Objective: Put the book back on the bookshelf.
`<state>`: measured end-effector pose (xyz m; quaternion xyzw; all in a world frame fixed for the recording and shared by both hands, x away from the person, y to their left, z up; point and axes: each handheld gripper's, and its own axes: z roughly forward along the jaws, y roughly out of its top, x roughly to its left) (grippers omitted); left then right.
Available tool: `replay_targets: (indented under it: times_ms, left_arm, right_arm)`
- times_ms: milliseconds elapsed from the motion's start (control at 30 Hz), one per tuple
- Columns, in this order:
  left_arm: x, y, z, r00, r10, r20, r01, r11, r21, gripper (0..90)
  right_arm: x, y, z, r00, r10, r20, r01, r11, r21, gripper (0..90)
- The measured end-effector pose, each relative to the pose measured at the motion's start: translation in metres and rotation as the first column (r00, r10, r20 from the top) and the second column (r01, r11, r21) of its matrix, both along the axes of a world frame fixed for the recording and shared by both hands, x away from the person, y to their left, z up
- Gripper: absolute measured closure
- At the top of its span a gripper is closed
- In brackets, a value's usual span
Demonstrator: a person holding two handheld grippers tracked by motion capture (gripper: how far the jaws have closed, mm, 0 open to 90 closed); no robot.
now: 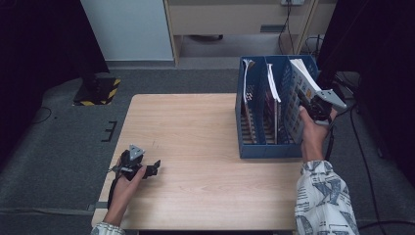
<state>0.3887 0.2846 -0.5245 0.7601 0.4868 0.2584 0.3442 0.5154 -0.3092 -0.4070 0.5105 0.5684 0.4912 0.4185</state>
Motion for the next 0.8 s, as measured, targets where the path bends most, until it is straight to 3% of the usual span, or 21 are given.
replay_targets:
  times_ms: [333,800]
  left_arm:
    - [0.0,0.001,0.0,1.0,0.002,0.001,-0.002,1.0,0.003,5.0]
    - [0.0,0.001,0.001,1.0,0.002,0.004,-0.003,1.0,0.006,5.0]
  right_arm:
    - [-0.002,-0.011,0.0,0.9999,-0.012,0.004,0.012,0.9999,-0.004,73.2]
    - [-0.005,0.002,-0.006,0.9997,0.026,0.004,-0.025,0.9993,-0.027,72.6]
